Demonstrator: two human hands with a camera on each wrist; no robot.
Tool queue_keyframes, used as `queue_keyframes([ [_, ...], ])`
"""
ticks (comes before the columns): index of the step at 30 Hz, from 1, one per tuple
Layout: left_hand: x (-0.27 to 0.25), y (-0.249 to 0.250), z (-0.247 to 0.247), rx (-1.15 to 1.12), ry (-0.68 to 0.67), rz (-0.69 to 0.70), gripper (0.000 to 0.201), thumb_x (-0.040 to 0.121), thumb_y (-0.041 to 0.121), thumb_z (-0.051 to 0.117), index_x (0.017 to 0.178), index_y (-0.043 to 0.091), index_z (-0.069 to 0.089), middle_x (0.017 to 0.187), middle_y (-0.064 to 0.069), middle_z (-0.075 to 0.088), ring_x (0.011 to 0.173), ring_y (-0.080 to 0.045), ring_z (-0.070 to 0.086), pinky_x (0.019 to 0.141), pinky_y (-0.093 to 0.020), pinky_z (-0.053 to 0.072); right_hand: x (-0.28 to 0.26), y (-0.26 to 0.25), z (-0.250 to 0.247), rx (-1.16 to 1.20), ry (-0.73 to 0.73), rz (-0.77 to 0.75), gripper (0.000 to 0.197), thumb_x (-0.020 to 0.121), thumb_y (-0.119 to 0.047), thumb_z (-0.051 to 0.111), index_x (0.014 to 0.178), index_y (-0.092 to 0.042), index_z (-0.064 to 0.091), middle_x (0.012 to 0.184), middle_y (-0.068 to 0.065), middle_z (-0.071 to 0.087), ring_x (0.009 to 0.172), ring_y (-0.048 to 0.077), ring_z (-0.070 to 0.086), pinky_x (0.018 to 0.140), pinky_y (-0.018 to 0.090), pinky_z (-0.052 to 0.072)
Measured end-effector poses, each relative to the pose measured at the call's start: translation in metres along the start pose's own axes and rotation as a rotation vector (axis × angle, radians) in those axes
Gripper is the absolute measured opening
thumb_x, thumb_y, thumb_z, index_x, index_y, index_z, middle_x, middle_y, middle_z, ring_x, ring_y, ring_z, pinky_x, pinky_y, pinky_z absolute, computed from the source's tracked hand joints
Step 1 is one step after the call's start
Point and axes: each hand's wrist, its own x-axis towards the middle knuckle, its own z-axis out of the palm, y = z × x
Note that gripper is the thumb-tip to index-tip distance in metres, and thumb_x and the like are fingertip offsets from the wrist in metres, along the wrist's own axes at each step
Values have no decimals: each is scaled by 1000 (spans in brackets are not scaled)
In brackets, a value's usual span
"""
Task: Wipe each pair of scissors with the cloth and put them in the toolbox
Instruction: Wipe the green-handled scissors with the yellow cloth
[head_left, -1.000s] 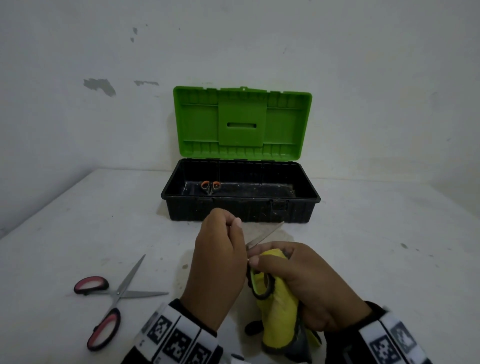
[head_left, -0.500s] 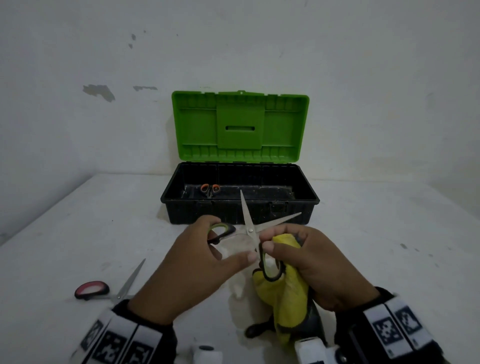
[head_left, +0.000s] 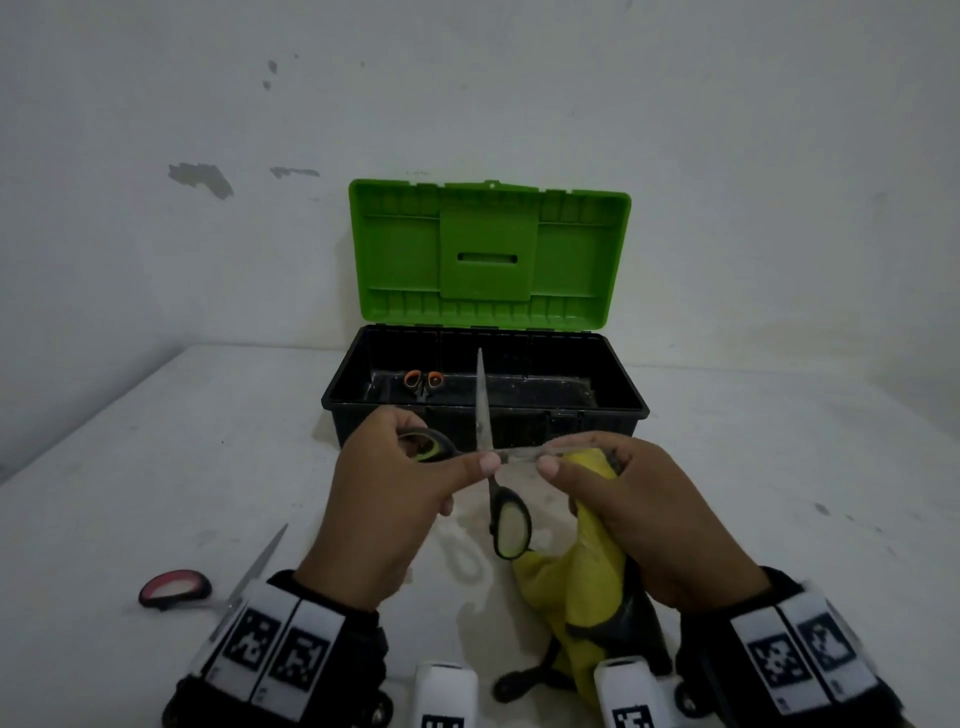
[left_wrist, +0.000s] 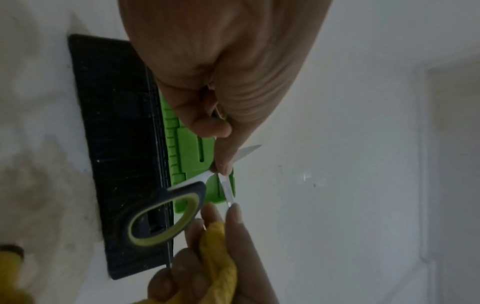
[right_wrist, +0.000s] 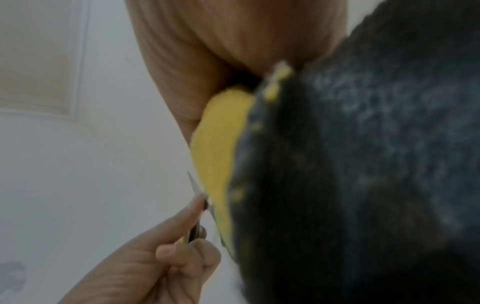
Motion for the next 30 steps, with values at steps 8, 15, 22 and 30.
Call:
queue_keyframes([
  [8, 15, -8, 9, -319, -49, -156, 43, 67, 8, 85, 100, 3, 58, 78, -10, 67, 55, -12, 60, 54, -20, 51, 11, 4, 11, -91, -98, 47, 9, 80, -28, 76, 82, -19, 77, 77, -4, 74, 72, 5, 67, 68, 22, 52],
  [15, 25, -12, 1, 281, 85, 169, 34, 77, 33, 79, 106, 24, 65, 98, 4, 60, 82, -5, 62, 72, -18, 51, 27, 1, 6, -151, -29, 19, 9, 80, -28, 77, 77, -19, 77, 68, -7, 71, 64, 1, 64, 58, 12, 47],
  [22, 31, -10, 15, -53, 12, 35, 84, 58, 43, 87, 130, 23, 49, 118, 6, 63, 99, -10, 66, 77, -22, 52, 40, 1, 14, 23, 15, 67, 12, 83, -23, 74, 78, -12, 76, 68, 2, 70, 64, 9, 65, 60, 18, 50],
  [30, 45, 5, 39, -687, 11, -154, 40, 97, 45, 46, 102, 9, 62, 76, -9, 68, 76, -24, 70, 74, -43, 57, 51, -5, 31, 112, 9, -6, 11, 86, -16, 71, 78, -10, 77, 69, -2, 73, 66, 6, 68, 61, 15, 49],
])
